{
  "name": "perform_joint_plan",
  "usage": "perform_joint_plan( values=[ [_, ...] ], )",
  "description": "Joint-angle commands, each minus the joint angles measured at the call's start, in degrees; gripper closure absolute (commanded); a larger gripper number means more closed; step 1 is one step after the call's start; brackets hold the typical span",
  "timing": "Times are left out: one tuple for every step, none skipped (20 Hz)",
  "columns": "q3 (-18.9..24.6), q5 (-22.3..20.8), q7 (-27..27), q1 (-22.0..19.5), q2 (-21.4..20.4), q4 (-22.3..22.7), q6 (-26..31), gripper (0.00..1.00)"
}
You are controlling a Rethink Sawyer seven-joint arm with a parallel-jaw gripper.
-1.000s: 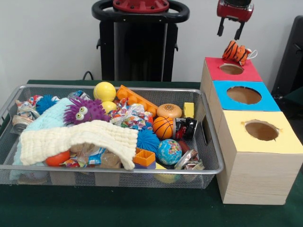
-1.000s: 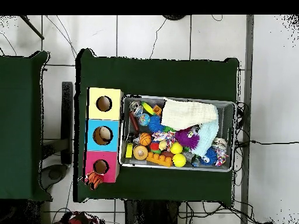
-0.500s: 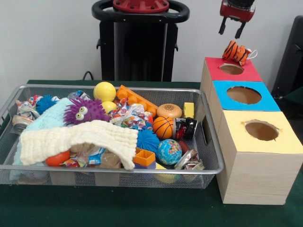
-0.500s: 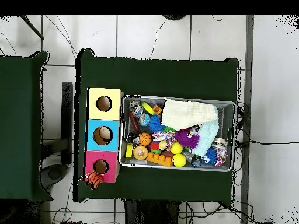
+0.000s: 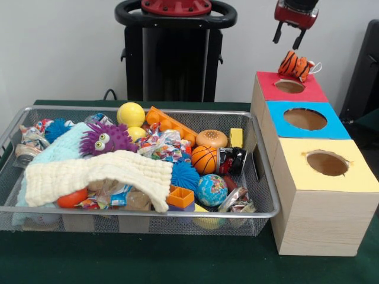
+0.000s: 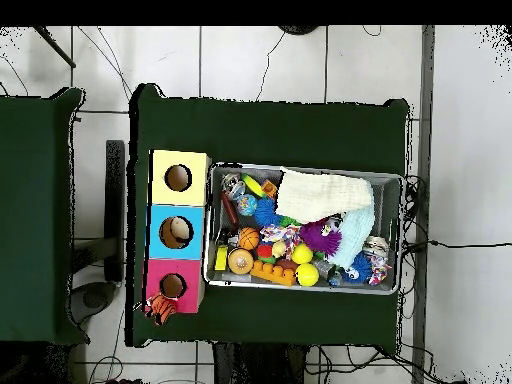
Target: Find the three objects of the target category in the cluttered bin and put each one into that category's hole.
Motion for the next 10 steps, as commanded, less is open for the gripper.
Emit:
perform_joint_plan(
  values=[
    [4.07, 3.68, 14.57, -2.91, 3.89, -3.51, -3.47, 0.00],
    [4.15, 3.57, 14.75, -3.04, 4.11, -3.60, -3.97, 0.00],
    [4.67, 3.80, 15.47, -3.31, 4.44, -3.52, -5.89, 0.00],
    [4.43, 3.85, 15.59, -3.37, 4.72, -3.89, -6.10, 0.00],
    [4.39, 4.05, 16.15, -3.24, 5.08, -4.13, -7.01, 0.00],
    [3.90, 4.24, 16.57, -2.72, 5.35, -4.47, -7.16, 0.00],
    [3.42, 4.68, 17.28, -2.00, 5.79, -4.81, -7.70, 0.00],
    [2.94, 5.11, 17.98, -1.28, 6.23, -5.15, -8.23, 0.00],
    [3.13, 5.17, 18.10, -1.41, 6.59, -5.14, -9.05, 0.00],
    [3.50, 5.20, 18.04, -1.67, 6.73, -4.94, -9.58, 0.00]
  ],
)
